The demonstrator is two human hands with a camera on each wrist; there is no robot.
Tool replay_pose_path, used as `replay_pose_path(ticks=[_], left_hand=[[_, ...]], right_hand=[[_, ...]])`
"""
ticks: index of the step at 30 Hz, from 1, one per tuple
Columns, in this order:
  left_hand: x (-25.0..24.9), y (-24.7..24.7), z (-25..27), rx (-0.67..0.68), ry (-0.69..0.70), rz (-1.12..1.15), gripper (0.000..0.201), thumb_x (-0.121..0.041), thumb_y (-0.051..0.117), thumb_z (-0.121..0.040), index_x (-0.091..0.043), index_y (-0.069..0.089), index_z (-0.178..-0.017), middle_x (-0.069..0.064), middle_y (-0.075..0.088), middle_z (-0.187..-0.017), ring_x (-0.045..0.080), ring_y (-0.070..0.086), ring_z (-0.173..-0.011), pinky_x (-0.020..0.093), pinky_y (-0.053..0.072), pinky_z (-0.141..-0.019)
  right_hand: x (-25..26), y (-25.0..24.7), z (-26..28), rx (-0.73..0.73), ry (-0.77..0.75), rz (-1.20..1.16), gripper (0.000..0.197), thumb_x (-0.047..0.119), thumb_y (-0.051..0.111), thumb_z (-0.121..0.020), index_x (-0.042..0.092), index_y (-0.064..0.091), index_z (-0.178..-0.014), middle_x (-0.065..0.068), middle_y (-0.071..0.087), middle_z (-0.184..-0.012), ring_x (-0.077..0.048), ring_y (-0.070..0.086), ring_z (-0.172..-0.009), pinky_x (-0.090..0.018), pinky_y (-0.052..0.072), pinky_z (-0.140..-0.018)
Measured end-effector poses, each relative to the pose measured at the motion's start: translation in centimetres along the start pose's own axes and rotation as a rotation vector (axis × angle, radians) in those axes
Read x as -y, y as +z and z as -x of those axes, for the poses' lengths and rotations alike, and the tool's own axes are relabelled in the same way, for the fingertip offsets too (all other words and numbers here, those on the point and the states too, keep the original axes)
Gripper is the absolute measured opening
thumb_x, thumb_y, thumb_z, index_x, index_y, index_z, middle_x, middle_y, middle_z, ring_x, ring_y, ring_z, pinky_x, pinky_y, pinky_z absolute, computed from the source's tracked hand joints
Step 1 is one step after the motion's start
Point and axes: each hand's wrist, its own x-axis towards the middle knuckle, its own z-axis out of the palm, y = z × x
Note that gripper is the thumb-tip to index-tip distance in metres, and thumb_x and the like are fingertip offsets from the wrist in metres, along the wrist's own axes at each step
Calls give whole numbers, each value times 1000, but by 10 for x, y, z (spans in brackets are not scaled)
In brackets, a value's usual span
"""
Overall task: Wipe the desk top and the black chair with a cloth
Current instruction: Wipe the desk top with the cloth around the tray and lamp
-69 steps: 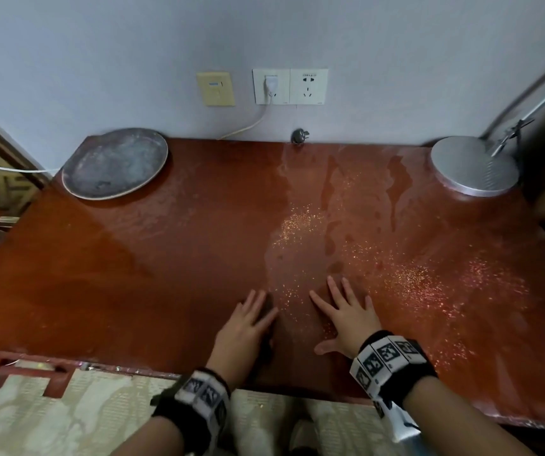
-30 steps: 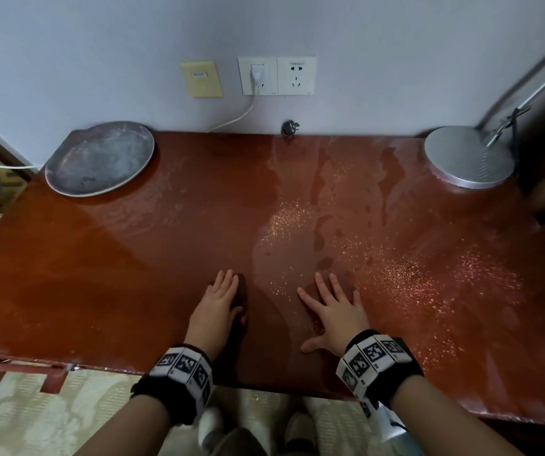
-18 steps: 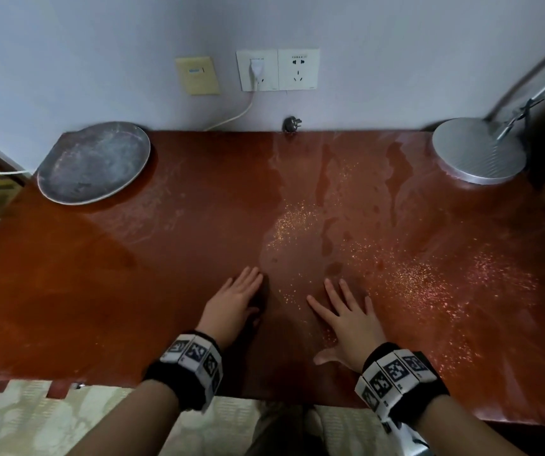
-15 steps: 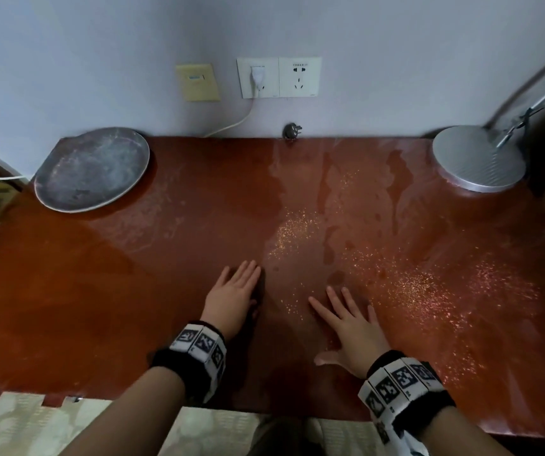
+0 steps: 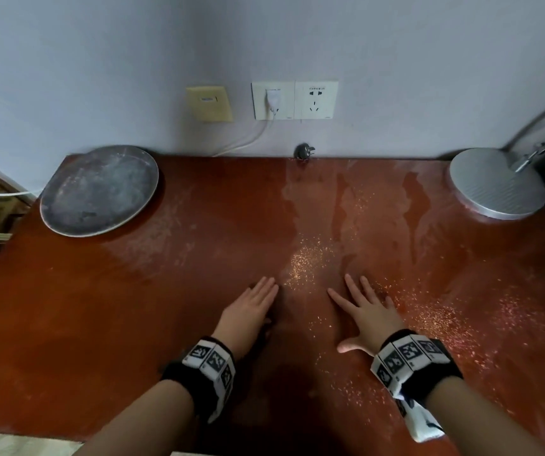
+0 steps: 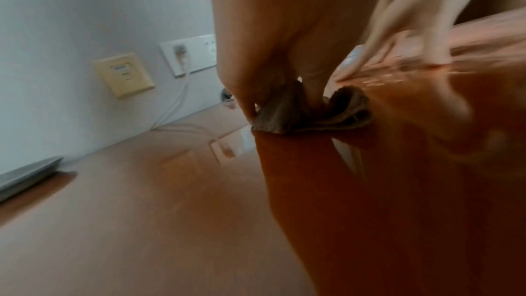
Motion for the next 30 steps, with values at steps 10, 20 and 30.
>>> replay_pose_path(ticks=[10,20,30], left_hand=[[-31,22,1,110,380,-9,47,-21,37,-81,-26,66,-118,-7,59,-130,8,54,-121,21,38,-100],[15,7,-36,-30,-43,-62,66,-25,86,-58,-17,66,-119,8,62,-126,21,60,-116,32,50,-89],[13,-13,-70,-62,-203,207,61,-14,44,-98,-25,16,-151,-4,1,-159,12,-2,-146,26,12,-116]], right_hand=[[0,-1,0,20,-22,37,108,59,64,-75,40,-18,-144,5,-41,-141,-25,-27,-140,-56,6,-114],[-16,-40,-31,-65,-38,10,105,58,64,-76,43,-14,-145,3,-28,-153,-24,-25,-141,-58,2,-113],[-15,-52,-57,4,-59,55,109,59,66,-73,43,-14,-145,3,-33,-151,-25,-27,-140,-61,5,-112]])
